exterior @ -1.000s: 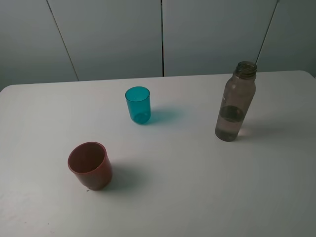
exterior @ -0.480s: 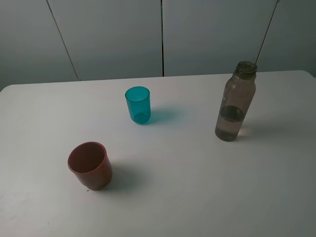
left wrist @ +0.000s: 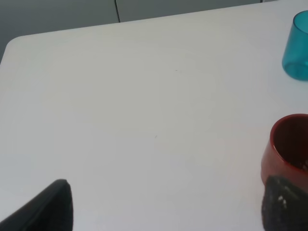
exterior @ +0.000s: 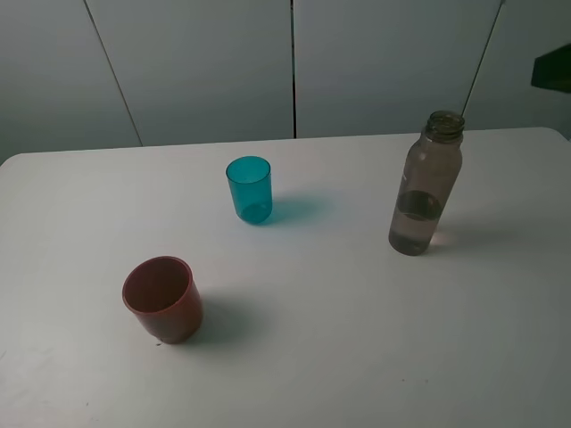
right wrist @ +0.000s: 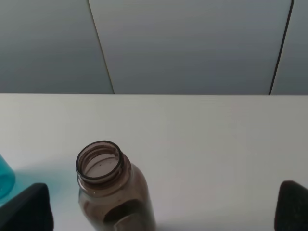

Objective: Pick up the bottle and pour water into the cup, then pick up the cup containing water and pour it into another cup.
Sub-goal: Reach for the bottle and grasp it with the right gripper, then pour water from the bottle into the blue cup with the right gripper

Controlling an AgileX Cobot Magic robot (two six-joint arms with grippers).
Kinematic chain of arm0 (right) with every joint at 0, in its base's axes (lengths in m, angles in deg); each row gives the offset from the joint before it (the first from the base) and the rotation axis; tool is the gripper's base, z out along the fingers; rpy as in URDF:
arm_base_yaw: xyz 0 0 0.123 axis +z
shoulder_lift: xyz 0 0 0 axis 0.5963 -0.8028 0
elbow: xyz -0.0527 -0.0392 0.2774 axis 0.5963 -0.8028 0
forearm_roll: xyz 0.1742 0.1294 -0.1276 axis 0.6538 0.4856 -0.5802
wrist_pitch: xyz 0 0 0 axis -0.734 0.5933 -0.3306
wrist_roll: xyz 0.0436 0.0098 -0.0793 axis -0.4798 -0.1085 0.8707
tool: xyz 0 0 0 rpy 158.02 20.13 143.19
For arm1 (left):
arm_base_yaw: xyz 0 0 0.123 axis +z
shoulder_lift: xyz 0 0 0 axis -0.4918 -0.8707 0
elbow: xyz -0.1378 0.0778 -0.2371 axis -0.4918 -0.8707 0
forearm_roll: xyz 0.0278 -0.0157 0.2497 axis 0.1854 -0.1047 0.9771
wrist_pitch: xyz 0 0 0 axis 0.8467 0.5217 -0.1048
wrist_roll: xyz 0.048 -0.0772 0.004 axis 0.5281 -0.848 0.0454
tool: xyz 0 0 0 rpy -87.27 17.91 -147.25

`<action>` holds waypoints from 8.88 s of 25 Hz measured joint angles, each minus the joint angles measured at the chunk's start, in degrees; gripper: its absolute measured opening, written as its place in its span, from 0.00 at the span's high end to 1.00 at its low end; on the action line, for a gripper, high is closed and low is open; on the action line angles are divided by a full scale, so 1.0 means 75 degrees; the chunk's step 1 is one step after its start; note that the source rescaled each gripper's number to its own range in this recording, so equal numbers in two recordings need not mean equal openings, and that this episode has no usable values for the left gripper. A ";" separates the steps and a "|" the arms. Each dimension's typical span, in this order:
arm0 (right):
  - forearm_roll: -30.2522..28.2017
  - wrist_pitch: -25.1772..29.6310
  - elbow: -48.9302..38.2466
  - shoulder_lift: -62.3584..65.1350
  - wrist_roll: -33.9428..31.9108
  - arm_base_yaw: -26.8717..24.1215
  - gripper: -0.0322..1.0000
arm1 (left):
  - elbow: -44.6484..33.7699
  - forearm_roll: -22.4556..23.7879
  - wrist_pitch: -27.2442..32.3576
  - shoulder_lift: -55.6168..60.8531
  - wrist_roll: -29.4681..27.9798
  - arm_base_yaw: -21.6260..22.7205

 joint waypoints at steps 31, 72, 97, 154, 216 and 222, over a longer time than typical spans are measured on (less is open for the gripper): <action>-0.0474 -0.7349 -0.4508 -0.0707 -0.0790 0.2044 0.00 | 0.0000 0.0000 0.0000 0.0000 0.0000 0.0000; -0.0032 -1.1966 -0.3527 -0.6941 -0.0707 0.2044 0.00 | 0.0000 0.0000 0.0000 0.0000 0.0000 0.0000; -0.0216 -1.2664 -0.2252 -0.8957 -0.0964 0.2044 0.00 | 0.0000 0.0000 0.0000 0.0000 0.0016 0.0000; -0.0541 -0.9672 -0.1952 -0.6346 0.1028 0.2044 0.97 | 0.0000 0.0000 0.0000 0.0000 0.0016 0.0000; 0.0116 -0.4763 0.4356 -0.9809 1.0141 0.3071 0.97 | 0.0000 0.0000 0.0000 0.0000 0.0016 0.0000; 0.0743 -0.4862 0.4651 -1.0113 1.1199 0.3157 0.97 | 0.0000 0.0000 0.0000 0.0000 0.0016 0.0000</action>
